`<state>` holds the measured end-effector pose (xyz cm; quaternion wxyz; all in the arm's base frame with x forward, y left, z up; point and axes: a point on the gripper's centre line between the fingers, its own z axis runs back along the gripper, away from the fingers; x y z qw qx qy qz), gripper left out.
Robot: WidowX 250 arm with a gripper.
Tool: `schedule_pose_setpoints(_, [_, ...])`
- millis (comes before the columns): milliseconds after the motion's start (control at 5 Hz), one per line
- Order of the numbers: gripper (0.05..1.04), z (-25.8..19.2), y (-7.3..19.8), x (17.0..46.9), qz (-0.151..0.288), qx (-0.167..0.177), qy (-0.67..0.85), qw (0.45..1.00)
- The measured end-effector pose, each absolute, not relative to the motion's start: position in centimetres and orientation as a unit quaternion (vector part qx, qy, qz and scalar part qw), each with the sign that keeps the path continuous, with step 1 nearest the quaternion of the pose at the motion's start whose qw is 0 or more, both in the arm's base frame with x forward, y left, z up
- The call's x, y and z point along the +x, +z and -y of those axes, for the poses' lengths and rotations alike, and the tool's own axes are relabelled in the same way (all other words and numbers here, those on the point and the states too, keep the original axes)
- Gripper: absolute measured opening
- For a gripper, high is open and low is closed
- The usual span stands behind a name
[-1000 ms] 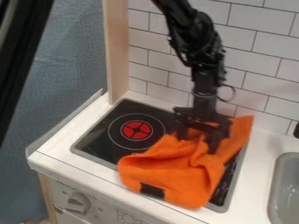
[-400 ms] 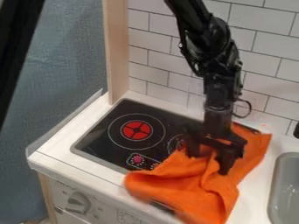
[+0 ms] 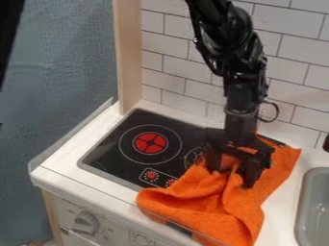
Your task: Move the cloth to the right of the stove
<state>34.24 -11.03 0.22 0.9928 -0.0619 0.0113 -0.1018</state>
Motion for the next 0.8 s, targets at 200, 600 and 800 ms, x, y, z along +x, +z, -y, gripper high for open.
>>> schedule_pose_setpoints(200, [0.999, 10.5, 3.7, 34.1, 0.031, -0.065, -0.096, 0.993])
schedule_pose_setpoints(600, [0.999, 8.8, 10.8, 32.9, 0.121, -0.075, -0.086, 0.986])
schedule_pose_setpoints(800, [0.999, 8.8, 11.0, 32.9, 0.123, -0.076, -0.087, 0.986])
